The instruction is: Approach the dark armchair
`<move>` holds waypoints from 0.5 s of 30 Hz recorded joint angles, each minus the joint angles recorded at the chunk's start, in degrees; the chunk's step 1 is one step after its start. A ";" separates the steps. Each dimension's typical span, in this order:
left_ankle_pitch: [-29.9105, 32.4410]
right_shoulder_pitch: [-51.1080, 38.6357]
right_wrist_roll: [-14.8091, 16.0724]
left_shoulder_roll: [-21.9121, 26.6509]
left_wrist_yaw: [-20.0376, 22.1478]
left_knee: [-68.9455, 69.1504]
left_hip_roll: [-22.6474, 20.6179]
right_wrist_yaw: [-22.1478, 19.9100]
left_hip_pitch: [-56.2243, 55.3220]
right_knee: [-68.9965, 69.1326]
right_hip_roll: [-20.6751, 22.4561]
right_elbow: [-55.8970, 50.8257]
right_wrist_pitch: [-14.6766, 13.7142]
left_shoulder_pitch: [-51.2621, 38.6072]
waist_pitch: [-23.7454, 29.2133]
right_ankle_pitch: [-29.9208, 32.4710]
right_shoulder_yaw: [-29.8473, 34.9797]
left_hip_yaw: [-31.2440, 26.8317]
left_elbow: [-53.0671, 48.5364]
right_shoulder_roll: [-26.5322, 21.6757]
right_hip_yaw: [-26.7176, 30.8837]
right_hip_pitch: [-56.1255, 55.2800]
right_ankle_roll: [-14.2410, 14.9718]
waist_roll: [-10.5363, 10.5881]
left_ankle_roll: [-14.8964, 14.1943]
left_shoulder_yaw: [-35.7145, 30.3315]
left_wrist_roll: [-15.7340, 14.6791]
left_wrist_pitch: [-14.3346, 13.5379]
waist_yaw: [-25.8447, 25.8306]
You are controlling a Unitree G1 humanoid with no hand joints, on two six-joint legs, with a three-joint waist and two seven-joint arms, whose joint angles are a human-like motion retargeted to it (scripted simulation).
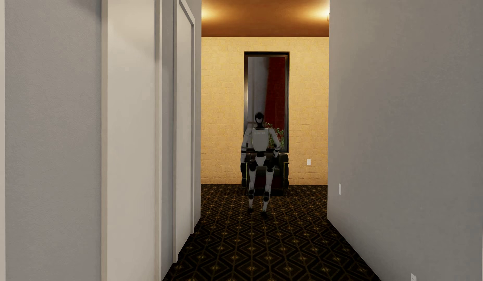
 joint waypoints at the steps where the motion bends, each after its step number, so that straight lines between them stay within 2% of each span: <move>1: 9.57 -1.88 0.00 0.03 0.00 -12.45 0.33 0.00 -2.20 0.64 -1.10 -2.24 0.00 1.43 -0.75 -2.06 -2.09 0.00 0.15 -0.41 0.00 1.67 0.00 -0.14 0.00 -0.34 0.00 0.00 0.28; 2: 3.34 -2.55 0.00 -0.02 0.00 -6.53 0.30 0.00 -4.41 1.86 -1.94 -4.99 0.00 2.42 -0.93 -2.76 -4.04 0.00 0.41 -0.78 0.00 3.80 0.00 -0.16 0.00 -0.62 0.00 0.00 0.67; 3: -5.51 -1.73 0.00 -0.10 0.00 8.45 0.31 0.00 -6.35 4.24 -2.49 -7.02 0.00 2.97 -1.11 -1.75 -6.28 0.00 0.89 -0.47 0.00 5.76 0.00 -0.08 0.00 -1.18 0.00 0.00 1.28; 4: -3.68 0.10 0.00 -0.11 0.00 14.21 0.16 0.00 -6.87 8.34 -3.47 -7.41 0.00 3.24 -1.84 1.49 -7.66 0.00 1.63 0.36 0.00 6.98 0.00 -0.41 0.00 -1.52 0.00 0.00 2.28; 5: -2.23 1.86 0.00 -0.26 0.00 19.72 -1.18 0.00 -5.97 14.65 -5.37 -4.85 0.00 3.44 -1.98 8.38 -7.47 0.00 2.33 1.70 0.00 7.32 0.00 -1.77 0.00 0.44 0.00 0.00 2.83; 6: -4.19 4.19 0.00 -0.07 0.00 22.74 -3.66 0.00 -3.14 23.59 -6.94 -1.10 0.00 2.85 -1.65 17.33 -5.90 0.00 2.30 3.21 0.00 5.81 0.00 -2.95 0.00 1.68 0.00 0.00 2.51; 7: -6.62 5.71 0.00 -0.28 0.00 22.34 -5.79 0.00 0.42 35.34 -7.39 3.19 0.00 1.74 -1.40 23.86 -2.04 0.00 0.79 3.84 0.00 0.87 0.00 -3.06 0.00 4.14 0.00 0.00 2.76; 8: -6.95 5.43 0.00 -0.99 0.00 20.81 -7.71 0.00 4.45 47.54 -7.35 10.77 0.00 0.28 -1.04 25.97 1.85 0.00 -1.38 4.29 0.00 -5.52 0.00 -3.17 0.00 6.28 0.00 0.00 2.90; 9: -7.48 4.65 0.00 -1.53 0.00 18.51 -8.89 0.00 9.14 55.40 -6.57 20.80 0.00 -1.60 -0.32 25.17 4.68 0.00 -4.57 4.57 0.00 -10.48 0.00 -2.78 0.00 7.88 0.00 0.00 1.58; 10: -8.84 6.37 0.00 -2.15 0.00 16.22 -9.26 0.00 13.68 57.55 -5.96 24.01 0.00 -3.61 0.32 24.53 6.67 0.00 -8.02 4.59 0.00 -14.70 0.00 -1.89 0.00 8.93 0.00 0.00 -1.09; 11: -9.02 8.95 0.00 -2.52 0.00 14.04 -8.77 0.00 18.11 54.46 -6.28 26.28 0.00 -5.56 1.07 25.15 7.49 0.00 -12.06 4.75 0.00 -18.21 0.00 -0.89 0.00 9.99 0.00 0.00 -4.52; 12: -8.32 12.54 0.00 -2.84 0.00 12.11 -7.83 0.00 21.13 45.64 -7.94 26.58 0.00 -7.05 0.98 27.64 3.97 0.00 -16.68 5.15 0.00 -21.84 0.00 -0.03 0.00 11.04 0.00 0.00 -7.70; 13: -6.20 15.00 0.00 -2.50 0.00 9.17 -8.05 0.00 24.47 32.23 -7.32 27.48 0.00 -8.30 0.96 32.39 5.15 0.00 -21.21 4.93 0.00 -23.92 0.00 -0.14 0.00 11.98 0.00 0.00 -11.29; 14: -3.28 15.42 0.00 -1.64 0.00 6.44 -7.42 0.00 27.67 16.92 -7.11 30.24 0.00 -9.77 -0.03 31.97 15.10 0.00 -24.57 3.93 0.00 -23.38 0.00 0.03 0.00 12.54 0.00 0.00 -11.68; 15: -0.79 17.90 0.00 -0.10 0.00 5.31 -6.53 0.00 29.52 -0.25 -6.49 29.25 0.00 -10.67 -1.15 28.70 16.71 0.00 -26.60 3.60 0.00 -20.69 0.00 0.05 0.00 11.58 0.00 0.00 -13.39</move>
